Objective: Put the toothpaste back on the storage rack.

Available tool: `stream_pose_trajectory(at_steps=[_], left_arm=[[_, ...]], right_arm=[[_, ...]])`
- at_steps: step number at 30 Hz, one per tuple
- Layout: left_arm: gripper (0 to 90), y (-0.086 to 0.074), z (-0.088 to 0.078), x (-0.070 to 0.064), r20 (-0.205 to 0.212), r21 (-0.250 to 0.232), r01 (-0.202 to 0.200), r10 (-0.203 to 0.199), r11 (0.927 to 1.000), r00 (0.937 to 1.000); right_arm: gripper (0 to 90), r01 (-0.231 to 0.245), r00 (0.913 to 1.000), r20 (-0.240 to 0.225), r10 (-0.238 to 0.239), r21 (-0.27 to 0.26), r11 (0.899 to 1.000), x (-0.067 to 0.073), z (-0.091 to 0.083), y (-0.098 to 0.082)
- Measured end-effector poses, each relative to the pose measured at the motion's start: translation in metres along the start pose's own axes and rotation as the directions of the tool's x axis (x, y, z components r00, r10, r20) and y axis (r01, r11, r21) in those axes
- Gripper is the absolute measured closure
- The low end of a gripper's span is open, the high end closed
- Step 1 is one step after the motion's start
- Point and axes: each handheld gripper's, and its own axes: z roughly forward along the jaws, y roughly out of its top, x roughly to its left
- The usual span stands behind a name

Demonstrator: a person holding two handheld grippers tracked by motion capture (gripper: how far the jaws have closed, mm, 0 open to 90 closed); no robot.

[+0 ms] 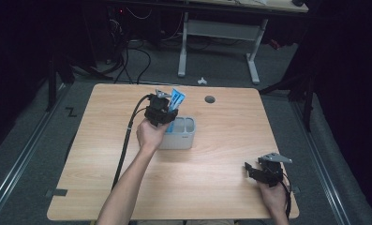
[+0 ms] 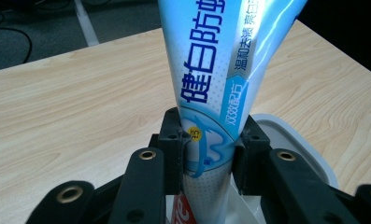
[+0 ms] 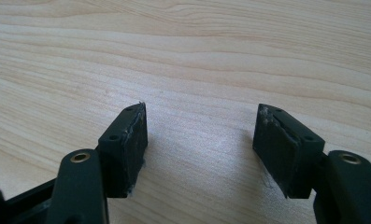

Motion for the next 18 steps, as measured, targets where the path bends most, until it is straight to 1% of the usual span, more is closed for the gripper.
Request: stream_pose_trajectory(at_steps=[4, 7, 18], left_arm=[[69.3, -0.003, -0.0011, 0.0007, 0.002, 0.003, 0.006, -0.006, 1.0, 1.0], [69.2, -0.0039, -0.0025, -0.0003, 0.0, 0.003, 0.003, -0.003, 1.0, 1.0], [68.8, -0.0082, -0.0057, -0.0052, -0.006, -0.001, -0.022, 0.022, 0.9998, 0.9997]], right_arm=[[35.6, 0.0, 1.0, 0.0, 0.0, 0.0, 1.0, 0.0, 0.0, 0.0], [35.6, 0.0, 1.0, 0.0, 0.0, 0.0, 1.0, 0.0, 0.0, 0.0], [35.6, 0.0, 1.0, 0.0, 0.0, 0.0, 1.0, 0.0, 0.0, 0.0]])
